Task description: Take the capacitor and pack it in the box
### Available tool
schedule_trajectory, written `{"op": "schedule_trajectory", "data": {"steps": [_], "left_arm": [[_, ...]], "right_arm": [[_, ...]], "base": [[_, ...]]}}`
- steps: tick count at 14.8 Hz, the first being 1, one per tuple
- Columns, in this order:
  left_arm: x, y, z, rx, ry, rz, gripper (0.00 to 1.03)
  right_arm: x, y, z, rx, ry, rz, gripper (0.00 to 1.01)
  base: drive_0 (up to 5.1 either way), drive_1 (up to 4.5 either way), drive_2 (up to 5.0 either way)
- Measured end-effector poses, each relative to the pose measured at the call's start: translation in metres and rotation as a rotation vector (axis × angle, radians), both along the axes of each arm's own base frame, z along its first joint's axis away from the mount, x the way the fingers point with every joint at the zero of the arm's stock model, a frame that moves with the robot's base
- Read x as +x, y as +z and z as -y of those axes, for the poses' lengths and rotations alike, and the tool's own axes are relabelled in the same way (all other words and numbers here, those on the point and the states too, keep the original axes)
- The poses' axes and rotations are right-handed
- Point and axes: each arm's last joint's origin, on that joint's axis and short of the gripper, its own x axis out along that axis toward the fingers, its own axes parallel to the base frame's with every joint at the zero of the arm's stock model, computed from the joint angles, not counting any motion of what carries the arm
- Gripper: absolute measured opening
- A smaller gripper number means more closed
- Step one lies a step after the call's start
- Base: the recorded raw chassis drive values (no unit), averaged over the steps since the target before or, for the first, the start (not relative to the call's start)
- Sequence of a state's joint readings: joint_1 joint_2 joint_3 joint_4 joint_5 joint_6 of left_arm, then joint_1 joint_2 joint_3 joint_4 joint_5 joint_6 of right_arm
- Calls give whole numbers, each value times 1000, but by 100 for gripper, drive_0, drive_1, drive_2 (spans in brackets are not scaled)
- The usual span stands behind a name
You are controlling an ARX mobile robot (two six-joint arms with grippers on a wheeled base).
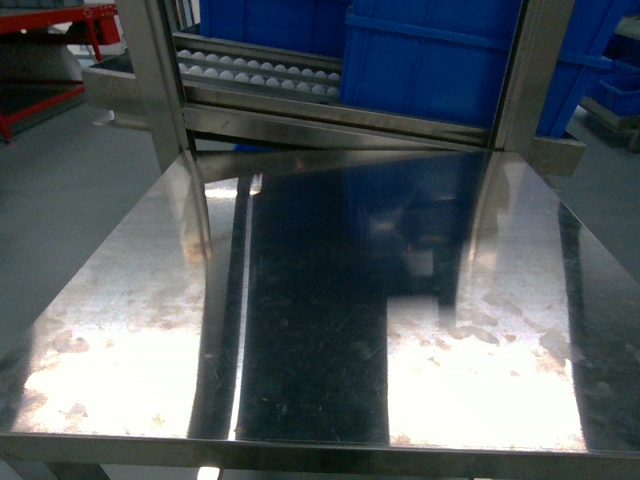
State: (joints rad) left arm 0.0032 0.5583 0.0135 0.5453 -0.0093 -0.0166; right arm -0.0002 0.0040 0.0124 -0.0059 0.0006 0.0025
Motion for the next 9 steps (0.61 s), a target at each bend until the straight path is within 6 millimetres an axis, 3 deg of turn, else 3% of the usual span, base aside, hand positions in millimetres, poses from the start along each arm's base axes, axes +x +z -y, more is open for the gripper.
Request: {"op": "schedule_trajectory", "data": {"steps": [9], "left_arm": [[-18, 3, 1, 0, -13, 11, 44]], "right_arm": [[0, 0, 0, 0, 0, 1, 98]], "base": [[0, 0, 0]]}}
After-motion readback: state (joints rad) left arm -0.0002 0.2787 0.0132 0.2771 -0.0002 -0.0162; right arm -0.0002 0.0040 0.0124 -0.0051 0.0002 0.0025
